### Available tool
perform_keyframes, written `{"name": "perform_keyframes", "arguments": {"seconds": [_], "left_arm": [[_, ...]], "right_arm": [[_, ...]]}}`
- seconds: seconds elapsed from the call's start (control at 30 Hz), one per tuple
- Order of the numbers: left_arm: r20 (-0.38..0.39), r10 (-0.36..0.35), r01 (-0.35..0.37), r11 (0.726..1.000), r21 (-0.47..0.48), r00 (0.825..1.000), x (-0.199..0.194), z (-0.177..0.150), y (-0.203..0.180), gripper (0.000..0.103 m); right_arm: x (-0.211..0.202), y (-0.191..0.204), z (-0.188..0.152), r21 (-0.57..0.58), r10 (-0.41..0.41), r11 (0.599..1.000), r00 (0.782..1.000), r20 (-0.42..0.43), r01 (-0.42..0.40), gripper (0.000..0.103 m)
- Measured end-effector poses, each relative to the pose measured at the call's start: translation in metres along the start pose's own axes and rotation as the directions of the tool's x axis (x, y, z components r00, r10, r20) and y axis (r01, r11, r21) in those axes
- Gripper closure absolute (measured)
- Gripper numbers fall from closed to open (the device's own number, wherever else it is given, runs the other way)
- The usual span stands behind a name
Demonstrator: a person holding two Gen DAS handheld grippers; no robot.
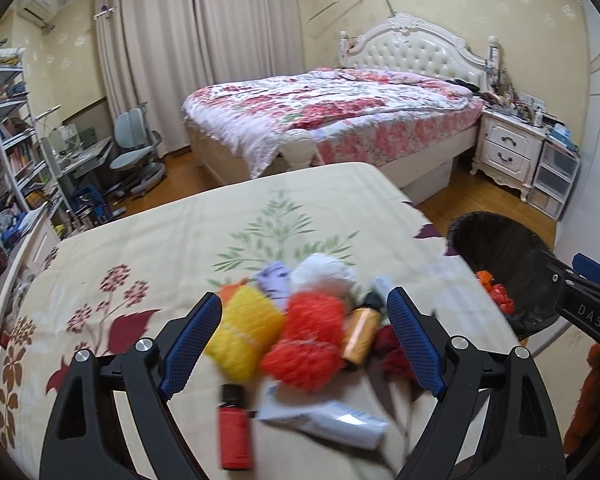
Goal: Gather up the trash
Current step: 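Return both grippers to the pile on the bed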
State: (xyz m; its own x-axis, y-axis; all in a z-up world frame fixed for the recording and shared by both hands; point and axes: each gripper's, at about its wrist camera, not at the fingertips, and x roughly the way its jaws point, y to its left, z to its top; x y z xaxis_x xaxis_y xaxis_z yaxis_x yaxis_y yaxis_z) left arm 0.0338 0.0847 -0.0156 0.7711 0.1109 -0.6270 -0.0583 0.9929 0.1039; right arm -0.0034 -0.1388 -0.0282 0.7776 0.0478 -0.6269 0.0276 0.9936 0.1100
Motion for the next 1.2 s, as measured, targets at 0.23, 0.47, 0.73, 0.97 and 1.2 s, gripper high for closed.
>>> {"name": "perform_keyframes", "arguments": {"seconds": [0.23, 0.47, 0.73, 0.97, 1.2], "left_arm": [[-0.021, 0.071, -0.072, 0.995, -0.067, 0.997, -0.003, -0.015, 0.048, 0.019], [-0.018, 0.14, -0.141, 0.985, -0.101, 0.99, -0.006, -0.028, 0.086, 0.019], [-0.042, 0.185, -0.189, 0.969, -0.162, 0.982, -0.003, -0.041, 0.125, 0.019], [-0.064, 0.181, -0.19, 0.962, -0.197, 0.981, 0.001, -0.051, 0.142, 0.019], [-0.073, 0.154, -0.166, 0.965, -0.204, 0.985, 0.005, -0.055, 0.14, 0.019]], "right_arm": [[-0.002, 0.047, -0.005, -0.073, 0.07, 0.995, 0.997, -0.017, -0.071, 0.025], [-0.006, 0.096, -0.009, -0.138, 0.158, 0.977, 0.986, -0.045, -0.163, 0.025], [-0.008, 0.153, -0.021, -0.227, 0.236, 0.941, 0.967, -0.093, -0.252, 0.025], [0.005, 0.184, -0.035, -0.278, 0.239, 0.921, 0.96, -0.144, -0.271, 0.025], [0.018, 0.19, -0.04, -0.27, 0.239, 0.92, 0.953, -0.189, -0.284, 0.054]]}}
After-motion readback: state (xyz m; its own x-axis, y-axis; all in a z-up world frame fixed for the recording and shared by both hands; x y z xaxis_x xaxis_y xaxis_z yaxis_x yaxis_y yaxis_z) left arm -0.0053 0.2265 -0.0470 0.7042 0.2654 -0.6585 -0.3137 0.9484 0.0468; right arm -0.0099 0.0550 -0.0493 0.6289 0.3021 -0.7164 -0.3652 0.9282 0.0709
